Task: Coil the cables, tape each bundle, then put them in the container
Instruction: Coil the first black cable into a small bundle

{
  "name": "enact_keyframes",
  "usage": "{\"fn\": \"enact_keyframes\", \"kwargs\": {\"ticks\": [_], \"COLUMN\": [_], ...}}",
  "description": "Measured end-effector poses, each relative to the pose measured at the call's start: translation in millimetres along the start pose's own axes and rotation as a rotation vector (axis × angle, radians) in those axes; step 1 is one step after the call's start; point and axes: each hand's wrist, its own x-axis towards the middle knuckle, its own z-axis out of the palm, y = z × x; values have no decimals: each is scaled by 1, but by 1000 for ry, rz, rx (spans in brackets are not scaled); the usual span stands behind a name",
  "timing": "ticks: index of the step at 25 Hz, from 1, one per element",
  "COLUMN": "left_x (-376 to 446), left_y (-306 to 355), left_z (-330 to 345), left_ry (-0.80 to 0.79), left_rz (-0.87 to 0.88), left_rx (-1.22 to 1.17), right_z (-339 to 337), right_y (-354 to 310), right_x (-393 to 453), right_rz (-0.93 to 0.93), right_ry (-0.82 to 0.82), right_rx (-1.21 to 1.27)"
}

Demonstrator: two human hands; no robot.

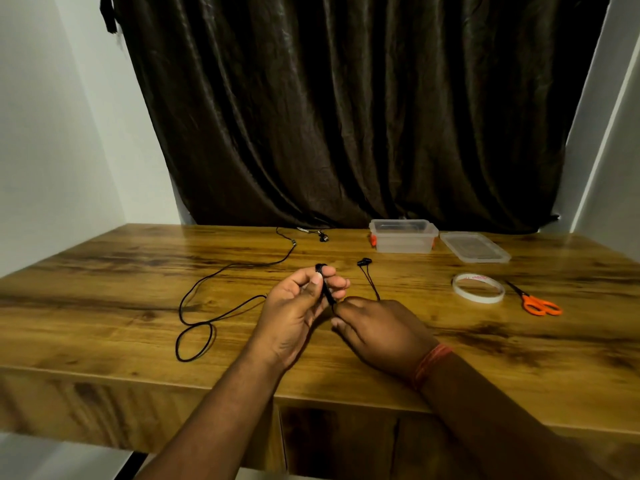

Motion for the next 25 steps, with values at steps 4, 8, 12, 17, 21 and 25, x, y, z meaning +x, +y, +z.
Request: {"fn": "enact_keyframes", "kwargs": {"ticks": [4, 8, 12, 17, 21, 25], "left_x": [0, -1, -4, -5, -4, 0], "left_y": [-15, -19, -18, -9, 0, 1], "left_z": [0, -1, 5, 2, -1, -1], "left_ry": [18, -90, -209, -260, -199, -35], "left_rz": [17, -16, -121, -135, -96, -14], "left_rx": [375, 492, 374, 160, -87, -139], "right_z": [-10, -19, -18, -10, -1, 2], "right_y": [-5, 3, 8, 15, 14, 4], "right_x": [0, -3, -5, -1, -3, 0], "right_rz": [-18, 92, 201, 263, 168, 52], "right_ry": [59, 243, 313, 269, 58, -89], "right_rx": [15, 94, 128, 241, 227, 112]}}
